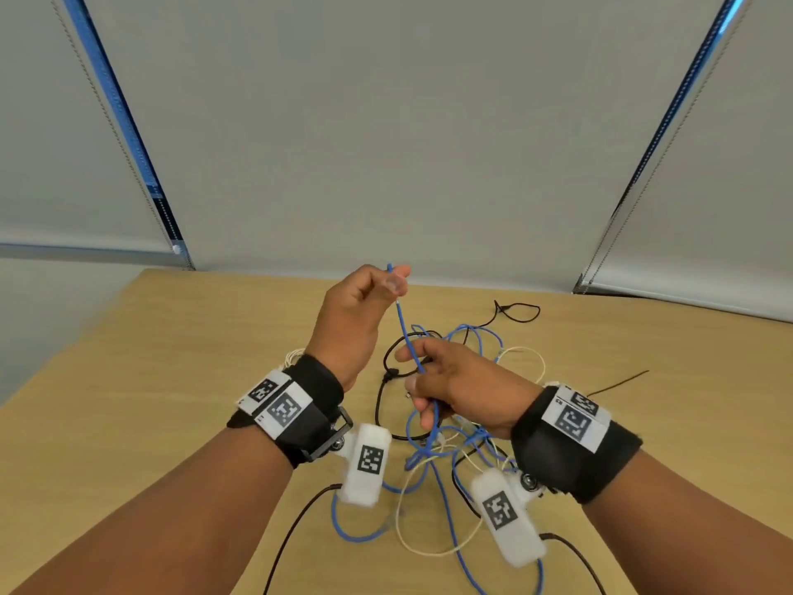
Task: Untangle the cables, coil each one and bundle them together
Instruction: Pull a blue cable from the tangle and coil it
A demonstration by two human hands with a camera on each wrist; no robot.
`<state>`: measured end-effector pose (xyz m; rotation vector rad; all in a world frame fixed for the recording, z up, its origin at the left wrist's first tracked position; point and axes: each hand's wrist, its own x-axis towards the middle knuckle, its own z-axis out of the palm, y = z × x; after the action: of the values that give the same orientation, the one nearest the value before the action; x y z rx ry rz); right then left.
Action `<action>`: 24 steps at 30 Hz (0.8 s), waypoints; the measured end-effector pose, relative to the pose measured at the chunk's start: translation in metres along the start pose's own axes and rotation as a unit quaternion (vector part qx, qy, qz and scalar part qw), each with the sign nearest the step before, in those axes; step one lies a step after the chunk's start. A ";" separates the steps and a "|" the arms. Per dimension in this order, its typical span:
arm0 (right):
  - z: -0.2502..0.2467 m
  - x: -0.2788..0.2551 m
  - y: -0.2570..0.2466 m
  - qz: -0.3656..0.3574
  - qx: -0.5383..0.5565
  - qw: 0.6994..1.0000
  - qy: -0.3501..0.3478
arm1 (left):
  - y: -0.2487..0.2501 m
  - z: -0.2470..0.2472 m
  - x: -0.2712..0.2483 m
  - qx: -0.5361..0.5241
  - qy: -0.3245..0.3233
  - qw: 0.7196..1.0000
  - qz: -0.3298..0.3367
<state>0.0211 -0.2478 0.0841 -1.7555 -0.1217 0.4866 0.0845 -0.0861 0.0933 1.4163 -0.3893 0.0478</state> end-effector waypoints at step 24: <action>-0.040 0.006 -0.031 -0.164 -0.162 0.970 0.081 | -0.011 -0.021 -0.021 0.009 -0.216 0.967 -0.136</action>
<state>0.0474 -0.2742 0.1182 -2.0358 -0.3862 0.0818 0.0727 -0.0631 0.0750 1.4844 -0.5492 -0.4893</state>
